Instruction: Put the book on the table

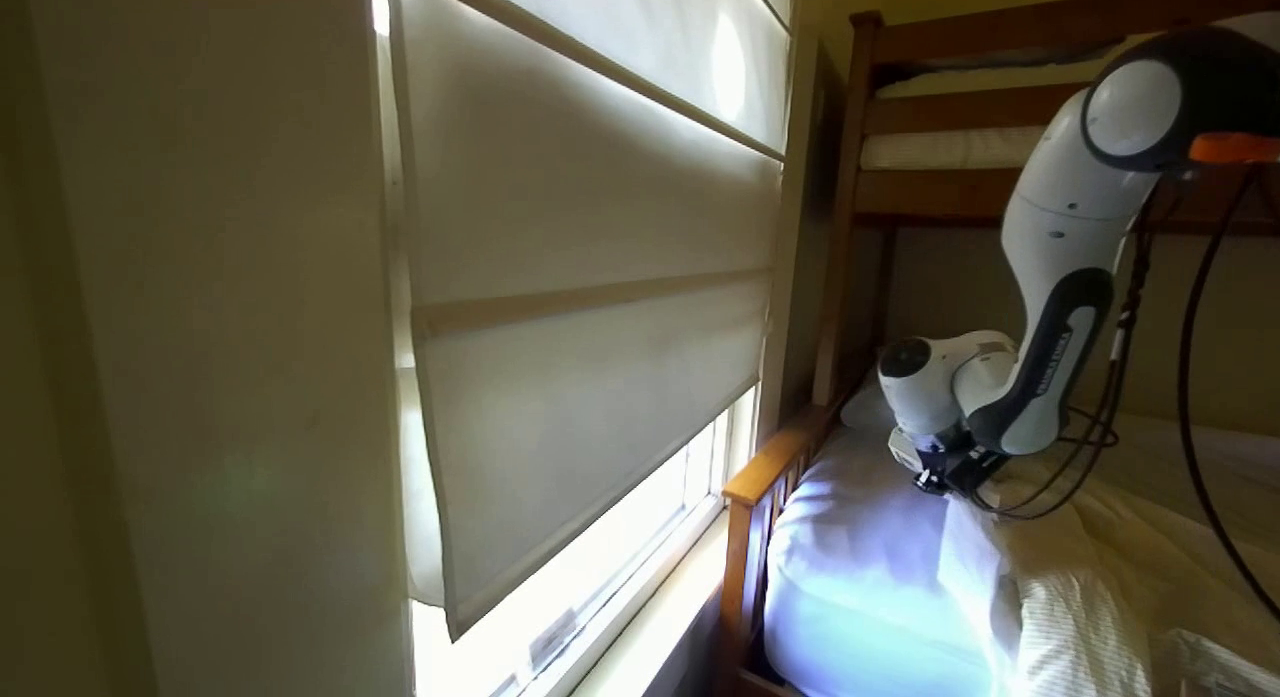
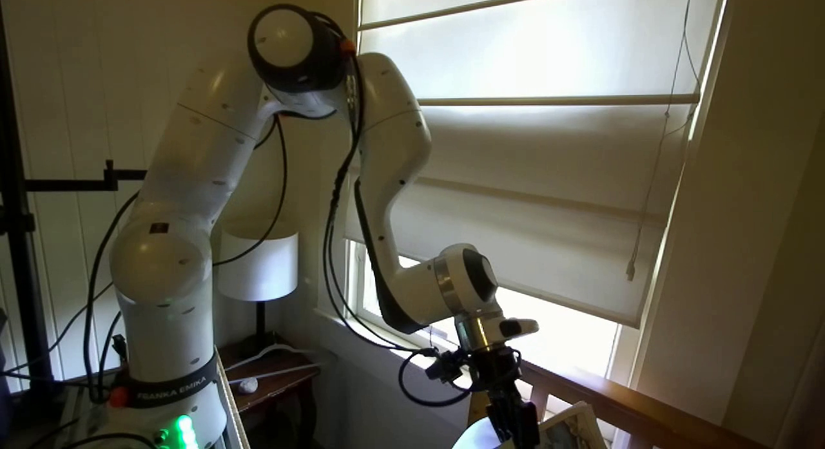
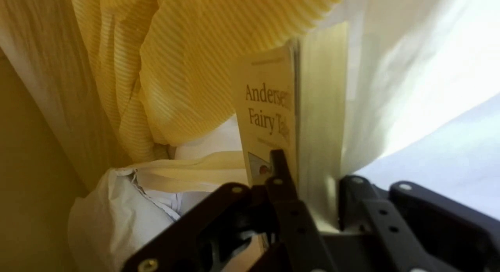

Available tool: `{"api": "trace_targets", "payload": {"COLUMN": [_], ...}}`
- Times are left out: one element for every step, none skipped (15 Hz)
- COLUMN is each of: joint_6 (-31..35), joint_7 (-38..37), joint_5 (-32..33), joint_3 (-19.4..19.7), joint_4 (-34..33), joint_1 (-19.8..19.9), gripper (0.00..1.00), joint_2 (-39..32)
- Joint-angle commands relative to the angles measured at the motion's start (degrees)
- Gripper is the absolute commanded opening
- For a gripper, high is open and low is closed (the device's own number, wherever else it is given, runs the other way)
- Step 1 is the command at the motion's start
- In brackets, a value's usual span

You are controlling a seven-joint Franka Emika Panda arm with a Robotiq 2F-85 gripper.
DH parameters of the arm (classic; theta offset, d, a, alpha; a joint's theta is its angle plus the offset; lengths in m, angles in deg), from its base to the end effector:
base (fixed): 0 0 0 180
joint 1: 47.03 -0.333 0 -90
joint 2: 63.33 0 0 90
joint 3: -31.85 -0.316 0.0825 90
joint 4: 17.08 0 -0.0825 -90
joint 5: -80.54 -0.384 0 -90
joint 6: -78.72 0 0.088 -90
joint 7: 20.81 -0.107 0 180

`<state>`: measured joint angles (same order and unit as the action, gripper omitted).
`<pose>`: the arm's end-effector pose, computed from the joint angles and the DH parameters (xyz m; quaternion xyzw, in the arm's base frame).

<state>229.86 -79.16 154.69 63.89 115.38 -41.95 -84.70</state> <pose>0.4144 -0.2965 0.1943 0.9066 -0.1994 0.0257 0.3709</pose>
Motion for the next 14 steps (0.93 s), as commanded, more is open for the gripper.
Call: {"api": "trace_targets", "payload": {"joint_6": [7.80,9.46,10.96,12.25,13.82,15.24,16.14,16.96,17.91,18.29,18.84,19.18,19.29,18.59], "joint_7": [1.12,2.45,4.16,6.03,7.52,8.91,10.28,11.51,12.80,13.73,14.57,16.13,18.04,19.88], "joint_5": [11.00,12.06,12.53,12.38,11.82,11.62,11.41,10.96,10.32,9.88,10.01,10.90,10.31,9.77], "joint_3": [4.13,4.91,5.46,5.95,6.22,6.27,6.29,6.27,6.25,6.18,6.16,6.13,6.04,5.84], "joint_4": [9.58,10.14,10.47,11.19,11.91,12.37,13.08,13.52,13.83,14.08,14.16,14.02,14.15,14.07], "joint_1": [0.12,0.57,0.94,1.33,1.58,1.62,1.61,1.64,1.72,1.66,1.64,1.57,1.54,1.36], "gripper": [0.06,0.06,0.47,0.51,0.35,0.12,0.11,0.05,0.00,0.00,0.00,0.24,0.26,0.30], "joint_2": [13.37,14.44,14.96,15.89,16.67,17.22,18.01,18.36,18.41,18.34,18.21,17.84,17.43,16.80]}}
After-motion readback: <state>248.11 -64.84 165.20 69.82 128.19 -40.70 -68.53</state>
